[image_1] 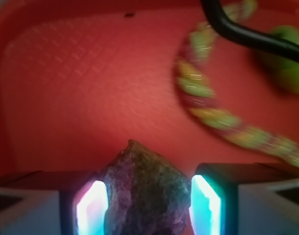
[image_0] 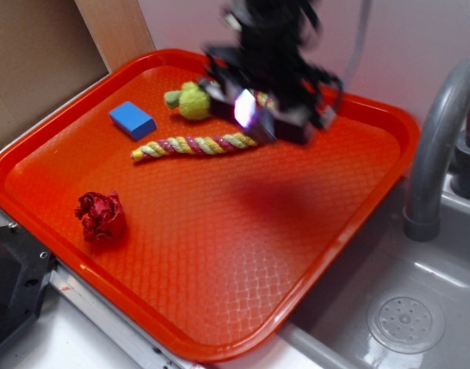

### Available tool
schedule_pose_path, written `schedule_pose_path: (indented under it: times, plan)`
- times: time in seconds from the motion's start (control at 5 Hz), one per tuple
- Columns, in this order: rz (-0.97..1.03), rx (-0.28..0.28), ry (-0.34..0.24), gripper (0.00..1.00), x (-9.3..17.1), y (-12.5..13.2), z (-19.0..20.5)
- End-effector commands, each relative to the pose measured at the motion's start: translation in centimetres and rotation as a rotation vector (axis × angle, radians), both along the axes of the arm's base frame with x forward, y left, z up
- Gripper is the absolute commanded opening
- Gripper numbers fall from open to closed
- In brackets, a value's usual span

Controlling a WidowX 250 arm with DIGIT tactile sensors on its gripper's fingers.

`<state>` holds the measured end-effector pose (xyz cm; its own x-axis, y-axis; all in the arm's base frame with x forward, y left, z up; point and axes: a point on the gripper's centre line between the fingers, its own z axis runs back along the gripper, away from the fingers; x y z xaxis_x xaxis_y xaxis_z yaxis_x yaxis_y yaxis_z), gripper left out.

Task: Grab the rock.

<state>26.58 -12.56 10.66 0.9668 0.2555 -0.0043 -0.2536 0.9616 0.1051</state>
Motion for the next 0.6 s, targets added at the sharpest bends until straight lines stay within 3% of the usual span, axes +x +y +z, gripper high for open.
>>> schedule_pose_path:
  times: [0.0, 0.2, 0.4]
  plan:
    - [-0.034, -0.026, -0.181, 0.00, -5.4, 3.2, 9.6]
    - [-0.020, -0.049, -0.236, 0.00, -6.9, 4.0, 11.3]
    - [-0.023, -0.117, -0.209, 0.00, -6.4, 3.0, 10.3]
